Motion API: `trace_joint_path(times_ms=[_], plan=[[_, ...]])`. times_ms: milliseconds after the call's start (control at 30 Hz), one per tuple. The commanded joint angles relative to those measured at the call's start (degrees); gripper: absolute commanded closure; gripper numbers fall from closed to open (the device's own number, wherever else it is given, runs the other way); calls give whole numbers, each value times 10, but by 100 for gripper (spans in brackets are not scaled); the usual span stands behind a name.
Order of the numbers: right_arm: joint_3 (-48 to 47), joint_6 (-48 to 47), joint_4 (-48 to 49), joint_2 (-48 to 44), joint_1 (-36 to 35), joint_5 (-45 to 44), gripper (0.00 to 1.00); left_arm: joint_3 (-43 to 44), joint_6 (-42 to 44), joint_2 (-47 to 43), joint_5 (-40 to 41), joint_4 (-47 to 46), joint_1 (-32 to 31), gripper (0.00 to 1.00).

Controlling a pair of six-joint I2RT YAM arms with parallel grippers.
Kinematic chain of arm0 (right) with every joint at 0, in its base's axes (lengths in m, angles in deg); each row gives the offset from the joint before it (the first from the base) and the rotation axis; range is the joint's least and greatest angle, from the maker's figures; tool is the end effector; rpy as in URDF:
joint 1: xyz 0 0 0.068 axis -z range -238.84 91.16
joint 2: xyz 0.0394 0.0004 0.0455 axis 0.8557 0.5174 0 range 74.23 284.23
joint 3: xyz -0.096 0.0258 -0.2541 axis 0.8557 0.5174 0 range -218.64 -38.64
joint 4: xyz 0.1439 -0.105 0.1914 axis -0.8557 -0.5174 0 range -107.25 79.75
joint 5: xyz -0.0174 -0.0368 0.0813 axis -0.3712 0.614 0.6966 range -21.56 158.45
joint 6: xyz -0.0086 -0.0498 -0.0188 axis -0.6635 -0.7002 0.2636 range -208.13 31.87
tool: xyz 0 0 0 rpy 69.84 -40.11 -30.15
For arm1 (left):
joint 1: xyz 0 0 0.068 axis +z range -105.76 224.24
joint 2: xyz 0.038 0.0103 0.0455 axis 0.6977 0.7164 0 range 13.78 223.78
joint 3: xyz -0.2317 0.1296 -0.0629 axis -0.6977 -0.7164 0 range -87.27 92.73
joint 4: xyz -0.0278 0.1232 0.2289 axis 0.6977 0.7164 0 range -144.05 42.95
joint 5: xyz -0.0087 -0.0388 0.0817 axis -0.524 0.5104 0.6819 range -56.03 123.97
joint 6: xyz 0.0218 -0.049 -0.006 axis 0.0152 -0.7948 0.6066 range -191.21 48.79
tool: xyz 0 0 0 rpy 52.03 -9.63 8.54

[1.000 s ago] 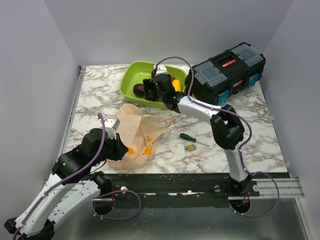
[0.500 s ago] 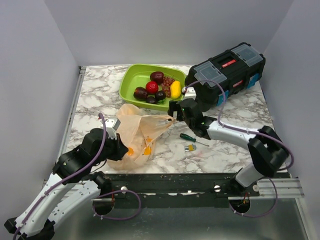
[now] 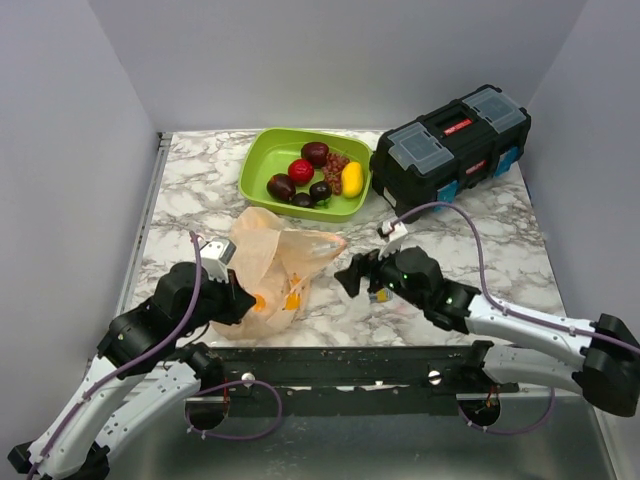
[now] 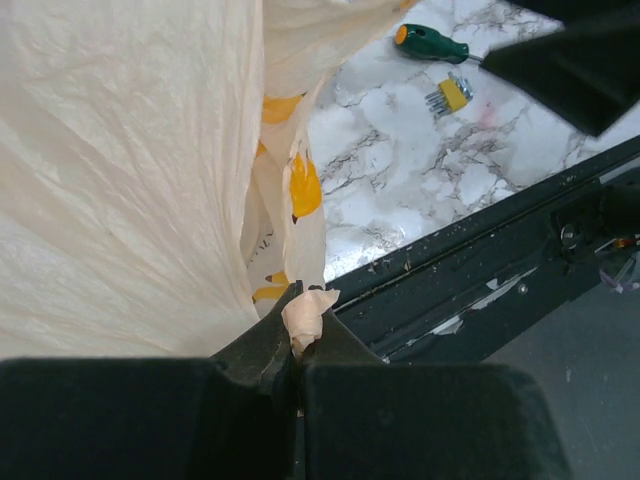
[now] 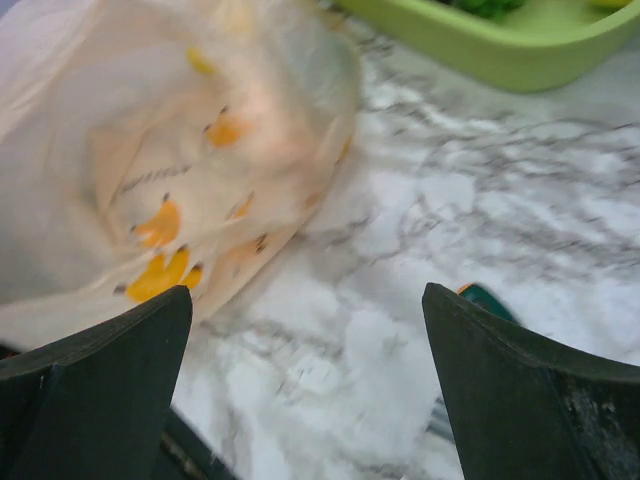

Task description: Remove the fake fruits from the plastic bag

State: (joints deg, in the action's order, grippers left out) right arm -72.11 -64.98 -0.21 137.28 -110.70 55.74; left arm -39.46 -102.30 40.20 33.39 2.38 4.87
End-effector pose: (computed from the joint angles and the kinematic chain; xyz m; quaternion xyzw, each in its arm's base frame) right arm 0.1578 0.1883 0.2438 -0.1394 0.8023 0.2774 0.5099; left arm 0.0613 -0.0506 0.3132 0.0664 0.8846 -0.2700 0.3743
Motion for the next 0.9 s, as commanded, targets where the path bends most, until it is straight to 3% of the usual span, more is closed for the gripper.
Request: trace_joint_path(times_ms=[0, 133, 200, 300, 367, 467, 567, 733, 867], plan=[[60, 10, -1, -72, -61, 78, 1, -5, 7, -30, -11, -14, 3, 100], [76, 11, 97, -57, -140, 75, 8, -5, 12, -38, -19, -18, 4, 100], [43, -9, 114, -8, -179, 47, 10, -5, 14, -38, -26, -19, 4, 100], [-28, -53, 129, 101, -210, -1, 23, -7, 16, -42, -32, -22, 4, 100], [-94, -78, 121, 168, -221, -60, 30, -7, 19, -41, -34, -24, 3, 100], [-138, -113, 198, 243, -221, -118, 34, -6, 20, -32, -39, -22, 3, 100], [-144, -147, 327, 328, -221, -175, 51, -5, 19, -31, -36, -21, 4, 100], [-189, -190, 457, 476, -218, -186, 75, -7, 17, -58, -30, -23, 4, 100], [-213, -183, 533, 549, -204, -171, 76, -8, 17, -73, -28, -26, 4, 100]])
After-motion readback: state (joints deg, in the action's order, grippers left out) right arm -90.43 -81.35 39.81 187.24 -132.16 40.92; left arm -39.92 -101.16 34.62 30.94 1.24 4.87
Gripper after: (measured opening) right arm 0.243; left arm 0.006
